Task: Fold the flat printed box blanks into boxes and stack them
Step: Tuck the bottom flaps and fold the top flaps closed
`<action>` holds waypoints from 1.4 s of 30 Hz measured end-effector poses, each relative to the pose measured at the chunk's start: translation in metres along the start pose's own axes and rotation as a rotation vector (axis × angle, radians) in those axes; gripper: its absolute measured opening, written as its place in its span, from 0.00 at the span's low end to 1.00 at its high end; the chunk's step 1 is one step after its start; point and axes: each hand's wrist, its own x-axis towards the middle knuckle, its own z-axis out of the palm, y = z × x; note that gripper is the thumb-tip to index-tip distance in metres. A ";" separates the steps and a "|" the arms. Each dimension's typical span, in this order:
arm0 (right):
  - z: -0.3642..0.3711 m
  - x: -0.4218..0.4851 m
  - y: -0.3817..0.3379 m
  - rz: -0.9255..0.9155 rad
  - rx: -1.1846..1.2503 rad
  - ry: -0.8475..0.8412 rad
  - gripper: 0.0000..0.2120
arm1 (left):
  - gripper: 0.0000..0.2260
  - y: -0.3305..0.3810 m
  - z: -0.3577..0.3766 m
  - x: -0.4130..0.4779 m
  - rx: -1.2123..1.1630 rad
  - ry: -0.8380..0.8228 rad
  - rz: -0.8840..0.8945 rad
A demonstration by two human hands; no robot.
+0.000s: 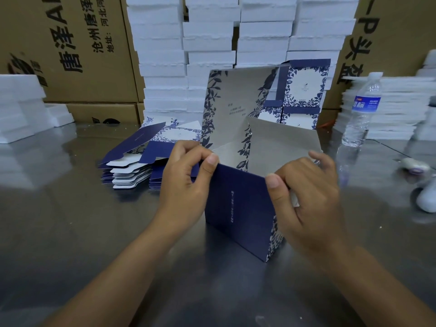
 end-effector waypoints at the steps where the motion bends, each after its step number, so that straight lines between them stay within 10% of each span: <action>1: -0.001 0.000 0.001 -0.001 -0.014 0.012 0.22 | 0.10 -0.001 0.000 0.000 0.016 0.009 0.019; 16: -0.006 0.000 0.001 0.016 0.089 0.022 0.19 | 0.12 -0.009 -0.006 0.001 0.158 0.087 0.164; 33: 0.003 0.009 0.010 0.859 0.741 0.292 0.05 | 0.17 0.006 -0.006 0.001 -0.348 -0.054 -0.325; 42: -0.013 0.017 0.017 0.994 0.563 -0.192 0.08 | 0.13 0.009 -0.006 0.002 -0.490 -0.167 -0.373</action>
